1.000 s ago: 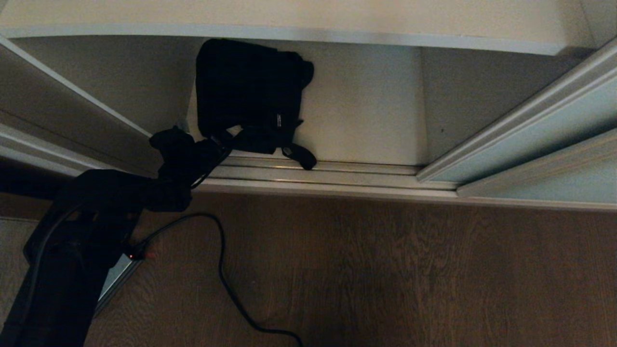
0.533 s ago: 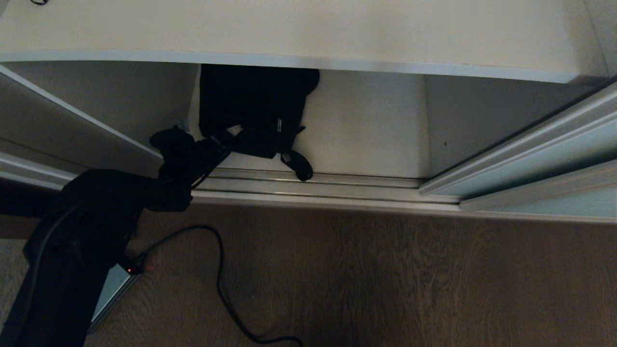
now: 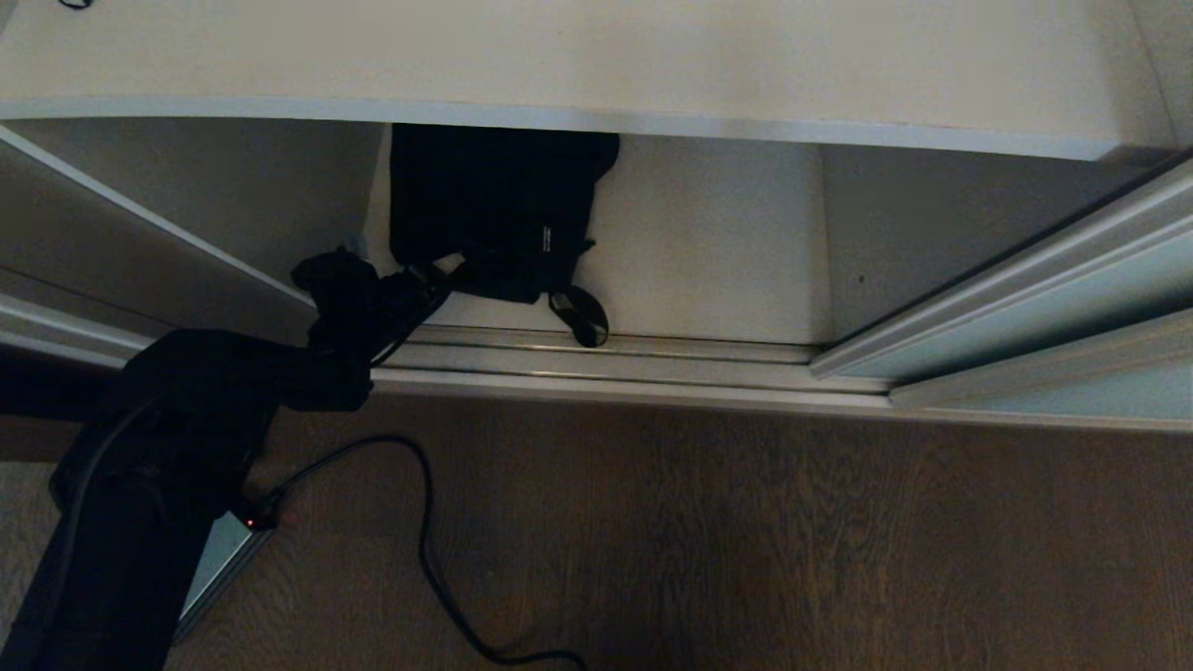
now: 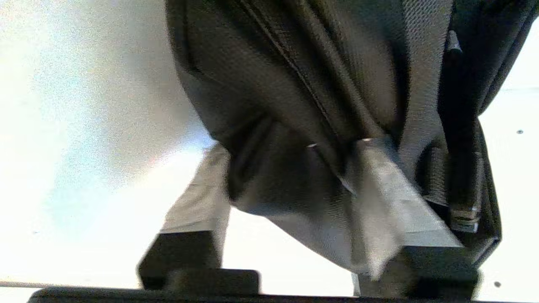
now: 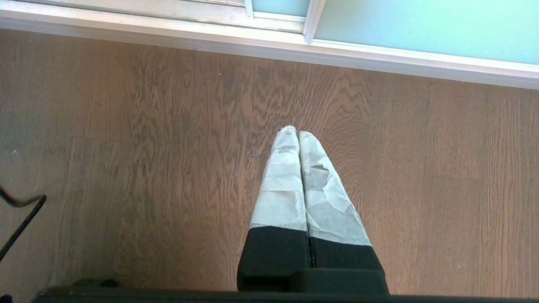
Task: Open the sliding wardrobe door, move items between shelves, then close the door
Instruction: Place the bag on the higher shelf
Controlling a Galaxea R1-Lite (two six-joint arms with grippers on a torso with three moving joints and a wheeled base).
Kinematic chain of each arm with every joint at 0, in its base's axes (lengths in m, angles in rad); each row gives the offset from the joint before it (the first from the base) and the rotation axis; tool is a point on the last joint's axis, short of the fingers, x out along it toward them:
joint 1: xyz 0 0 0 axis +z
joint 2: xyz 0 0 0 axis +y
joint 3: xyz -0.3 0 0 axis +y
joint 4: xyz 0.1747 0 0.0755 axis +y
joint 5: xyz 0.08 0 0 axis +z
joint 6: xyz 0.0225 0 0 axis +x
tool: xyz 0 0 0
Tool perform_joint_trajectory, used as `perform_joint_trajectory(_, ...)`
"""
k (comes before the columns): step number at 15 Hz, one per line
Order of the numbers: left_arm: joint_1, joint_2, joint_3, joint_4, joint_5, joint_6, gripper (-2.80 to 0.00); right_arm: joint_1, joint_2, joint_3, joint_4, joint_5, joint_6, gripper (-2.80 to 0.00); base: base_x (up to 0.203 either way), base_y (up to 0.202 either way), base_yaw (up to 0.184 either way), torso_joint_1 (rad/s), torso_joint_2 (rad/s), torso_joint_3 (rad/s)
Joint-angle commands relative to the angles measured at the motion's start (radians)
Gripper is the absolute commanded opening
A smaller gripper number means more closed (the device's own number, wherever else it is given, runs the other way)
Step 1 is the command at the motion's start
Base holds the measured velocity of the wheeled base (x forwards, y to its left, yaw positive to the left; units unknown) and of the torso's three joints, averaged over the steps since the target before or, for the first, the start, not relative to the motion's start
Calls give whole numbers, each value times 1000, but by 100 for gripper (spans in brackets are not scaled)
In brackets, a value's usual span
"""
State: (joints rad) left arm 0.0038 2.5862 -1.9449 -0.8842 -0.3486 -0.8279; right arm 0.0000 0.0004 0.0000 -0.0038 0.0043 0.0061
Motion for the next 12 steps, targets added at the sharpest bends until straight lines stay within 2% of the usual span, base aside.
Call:
perform_joint_trajectory(1, 1, 2, -2, -8, -4, -5, -280, 0, -2, 0, -1, 0, 0, -280, 0, 0, 0, 0, 0, 0)
perform_joint_trajectory(8, -7, -51, 4, 3, -1, -10, -280, 0, -2, 0, -1, 0, 0, -280, 0, 0, 0, 0, 0, 0)
perform_joint_trajectory(12, -21, -163, 71, 111, 29, -5, -280, 0, -2, 0, -1, 0, 0, -280, 0, 0, 0, 0, 0, 0)
